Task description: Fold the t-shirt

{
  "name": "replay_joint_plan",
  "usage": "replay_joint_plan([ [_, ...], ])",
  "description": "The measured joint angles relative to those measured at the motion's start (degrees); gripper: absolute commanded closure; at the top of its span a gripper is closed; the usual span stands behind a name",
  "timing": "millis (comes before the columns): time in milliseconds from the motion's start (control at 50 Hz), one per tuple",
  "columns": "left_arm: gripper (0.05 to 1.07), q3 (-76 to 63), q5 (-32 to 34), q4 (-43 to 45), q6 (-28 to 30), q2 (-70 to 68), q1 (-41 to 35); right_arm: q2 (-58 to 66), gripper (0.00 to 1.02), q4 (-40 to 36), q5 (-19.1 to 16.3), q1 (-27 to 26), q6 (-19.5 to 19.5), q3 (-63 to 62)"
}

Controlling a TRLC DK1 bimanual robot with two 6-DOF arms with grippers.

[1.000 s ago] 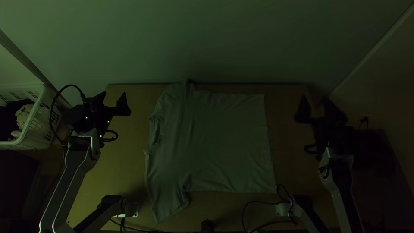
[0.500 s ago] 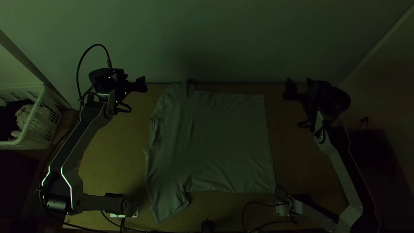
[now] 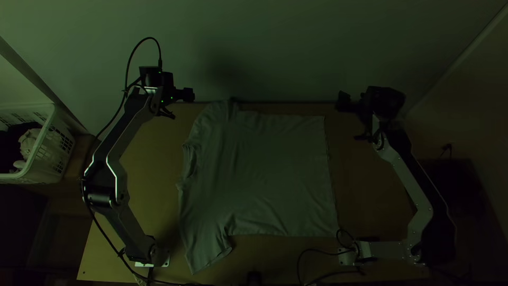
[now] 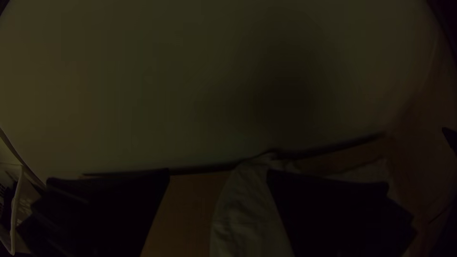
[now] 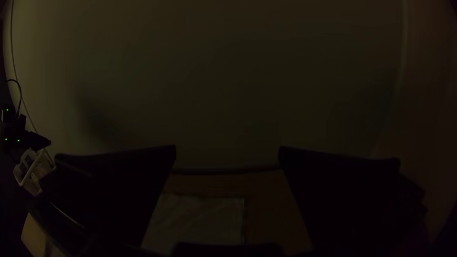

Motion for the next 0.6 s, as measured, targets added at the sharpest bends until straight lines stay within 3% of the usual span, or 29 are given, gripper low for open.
replay_joint_plan([
  [600, 0.11, 22.0, 0.2, -9.5, -0.4, 23.5, -0.7, 16.9, 0.04, -7.6, 0.0, 0.1, 4.7, 11.6],
])
